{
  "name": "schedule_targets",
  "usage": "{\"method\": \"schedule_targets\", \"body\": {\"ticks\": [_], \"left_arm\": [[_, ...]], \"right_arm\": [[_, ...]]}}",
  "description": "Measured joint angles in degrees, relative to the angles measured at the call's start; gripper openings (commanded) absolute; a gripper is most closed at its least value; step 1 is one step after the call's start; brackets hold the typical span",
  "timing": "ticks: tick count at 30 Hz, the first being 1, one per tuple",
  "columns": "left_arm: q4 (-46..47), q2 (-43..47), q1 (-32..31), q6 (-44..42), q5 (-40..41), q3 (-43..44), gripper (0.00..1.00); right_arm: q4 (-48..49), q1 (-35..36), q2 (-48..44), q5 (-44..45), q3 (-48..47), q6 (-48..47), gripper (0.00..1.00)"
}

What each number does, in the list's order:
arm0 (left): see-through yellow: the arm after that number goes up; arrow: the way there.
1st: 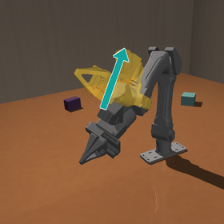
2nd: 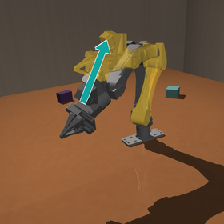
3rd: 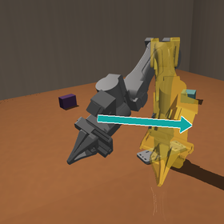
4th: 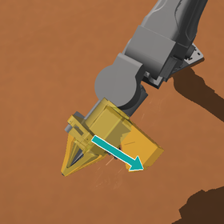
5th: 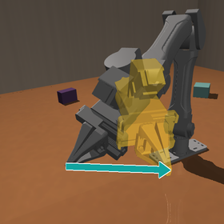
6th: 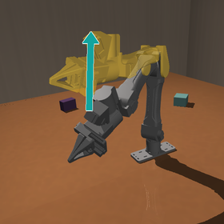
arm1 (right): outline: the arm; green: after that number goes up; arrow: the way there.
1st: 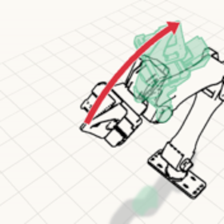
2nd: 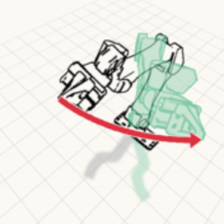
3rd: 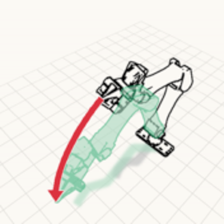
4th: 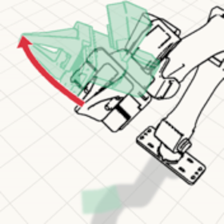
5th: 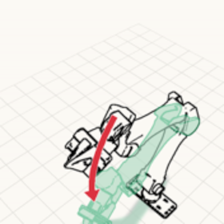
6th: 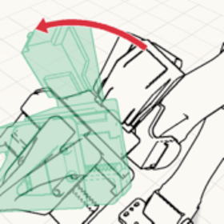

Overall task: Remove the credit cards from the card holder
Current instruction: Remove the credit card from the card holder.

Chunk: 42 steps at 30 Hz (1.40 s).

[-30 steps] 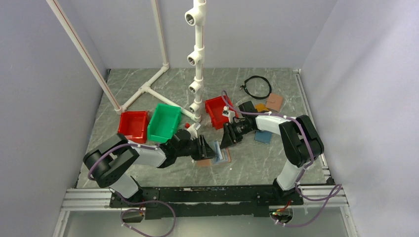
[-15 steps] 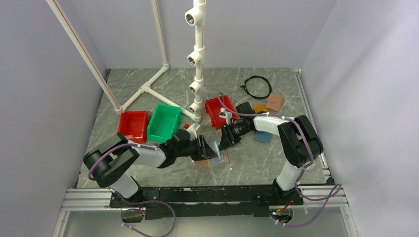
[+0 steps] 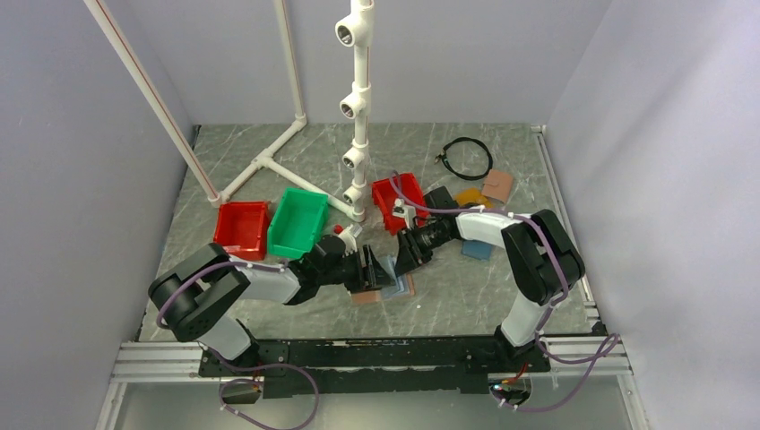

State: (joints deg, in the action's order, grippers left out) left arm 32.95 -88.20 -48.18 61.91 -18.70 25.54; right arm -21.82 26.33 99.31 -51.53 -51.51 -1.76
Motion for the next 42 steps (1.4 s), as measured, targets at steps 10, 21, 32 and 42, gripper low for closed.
{"method": "schedule_targets", "body": {"ticks": [10, 21, 32, 42], "left_arm": [[-7.8, 0.7, -0.7, -1.4, 2.0, 3.5, 0.56], [-11.7, 2.6, -0.8, -1.8, 4.2, 3.3, 0.33], [-7.9, 3.5, 0.0, -0.8, 3.9, -0.1, 0.33], [-11.4, 5.7, 1.2, 0.0, 4.7, -1.5, 0.44]], "right_arm": [[-0.2, 2.6, -0.1, -0.3, -0.3, -1.3, 0.43], [-0.3, 2.8, -0.5, 1.3, -0.3, -1.7, 0.44], [-0.8, 2.9, -0.6, 4.6, -1.2, -1.7, 0.45], [-0.9, 2.9, -0.9, 6.6, -1.3, -2.3, 0.1]]}}
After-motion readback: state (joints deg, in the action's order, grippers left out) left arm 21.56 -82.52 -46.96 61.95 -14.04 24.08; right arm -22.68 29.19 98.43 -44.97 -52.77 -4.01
